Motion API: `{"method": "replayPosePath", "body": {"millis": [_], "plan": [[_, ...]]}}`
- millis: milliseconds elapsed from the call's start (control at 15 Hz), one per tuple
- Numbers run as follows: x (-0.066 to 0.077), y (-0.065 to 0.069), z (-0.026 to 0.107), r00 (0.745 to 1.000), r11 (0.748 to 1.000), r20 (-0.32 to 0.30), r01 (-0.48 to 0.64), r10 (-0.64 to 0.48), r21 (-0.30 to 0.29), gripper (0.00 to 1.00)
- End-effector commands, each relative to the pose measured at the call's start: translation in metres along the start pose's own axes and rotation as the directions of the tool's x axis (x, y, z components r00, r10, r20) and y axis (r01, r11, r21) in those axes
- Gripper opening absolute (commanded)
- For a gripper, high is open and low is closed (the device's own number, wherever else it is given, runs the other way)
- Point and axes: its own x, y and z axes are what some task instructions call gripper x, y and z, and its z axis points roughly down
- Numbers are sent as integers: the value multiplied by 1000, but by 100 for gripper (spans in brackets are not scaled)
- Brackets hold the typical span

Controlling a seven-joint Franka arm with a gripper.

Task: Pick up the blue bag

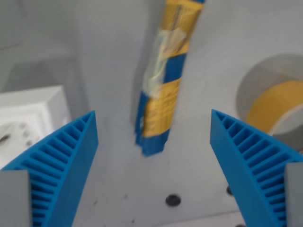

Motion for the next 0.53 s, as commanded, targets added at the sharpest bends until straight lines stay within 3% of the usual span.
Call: {"method": "replayPosePath", "body": {"millis": [67,267,533], "plan": [[9,15,18,986,987,-74,-145,150,63,100],[10,22,27,987,988,-58,-144,148,63,100],[6,23,19,989,989,-49,-138,140,57,100]]}}
